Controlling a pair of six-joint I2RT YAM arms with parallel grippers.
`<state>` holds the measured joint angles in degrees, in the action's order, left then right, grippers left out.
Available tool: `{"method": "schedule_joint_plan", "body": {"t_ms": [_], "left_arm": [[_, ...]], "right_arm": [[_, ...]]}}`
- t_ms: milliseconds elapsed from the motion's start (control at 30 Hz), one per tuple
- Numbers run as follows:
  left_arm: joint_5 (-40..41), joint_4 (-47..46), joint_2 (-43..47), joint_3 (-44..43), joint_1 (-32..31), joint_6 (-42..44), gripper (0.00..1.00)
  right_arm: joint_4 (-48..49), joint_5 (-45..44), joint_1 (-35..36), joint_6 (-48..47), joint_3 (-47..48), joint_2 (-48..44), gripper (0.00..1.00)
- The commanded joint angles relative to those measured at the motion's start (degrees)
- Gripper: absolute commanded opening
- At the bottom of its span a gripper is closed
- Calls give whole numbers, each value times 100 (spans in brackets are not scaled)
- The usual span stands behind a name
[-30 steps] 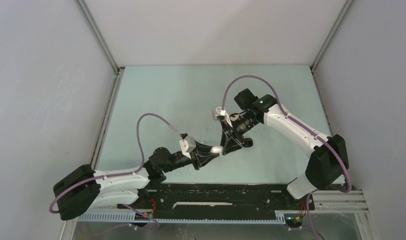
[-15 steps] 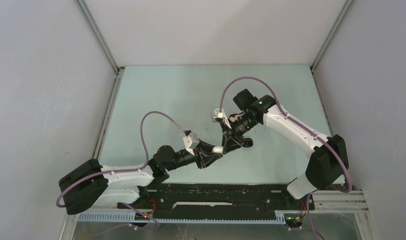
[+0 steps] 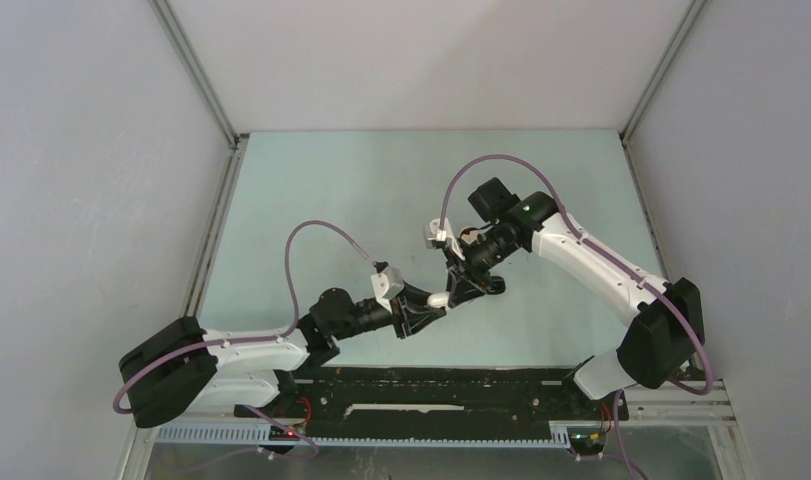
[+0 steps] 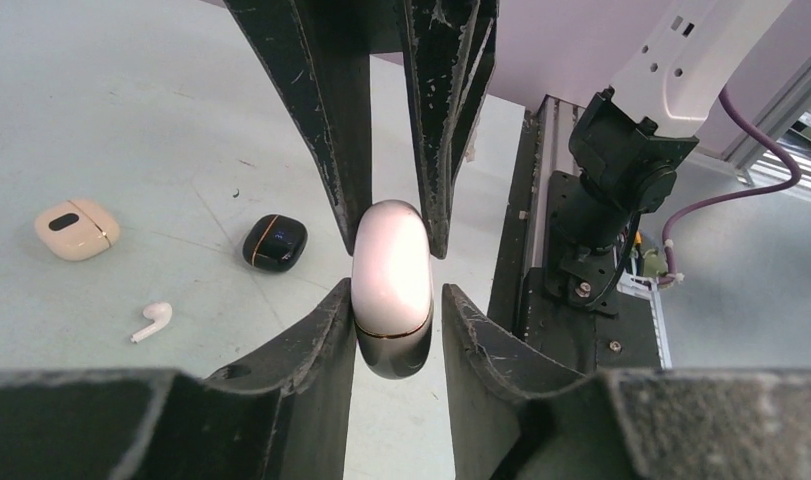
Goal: Insert the wireless bluetooth earbuds into the charging case
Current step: Pick up the charging case at the center of the board.
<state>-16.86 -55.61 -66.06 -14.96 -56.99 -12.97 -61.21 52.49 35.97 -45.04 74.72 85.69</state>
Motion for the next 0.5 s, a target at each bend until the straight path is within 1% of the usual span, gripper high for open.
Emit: {"method": "schedule_joint_plan", "body": {"t_ms": [0,67,133,200,367,467], "left_arm": [[-199,40,-36,-165,-31,220,38],[-173,54,-25,-165,-31,225,38],[-129,73,-17,-155,-32,233,43],[-80,67,-5,-132,-31,242,45],[-43,68,-11,-130,-31,252,45],[-57,51,-25,-130,-32,251,42]], "right_arm": [[96,-17,17,-111,21,-168,10],[80,-15,16,-127,17,-171,10],[59,19,18,-160,23,-190,10],[48,40,17,-175,25,-207,10],[5,68,8,-207,20,-202,9],[-5,75,7,-216,25,-196,9]]}}
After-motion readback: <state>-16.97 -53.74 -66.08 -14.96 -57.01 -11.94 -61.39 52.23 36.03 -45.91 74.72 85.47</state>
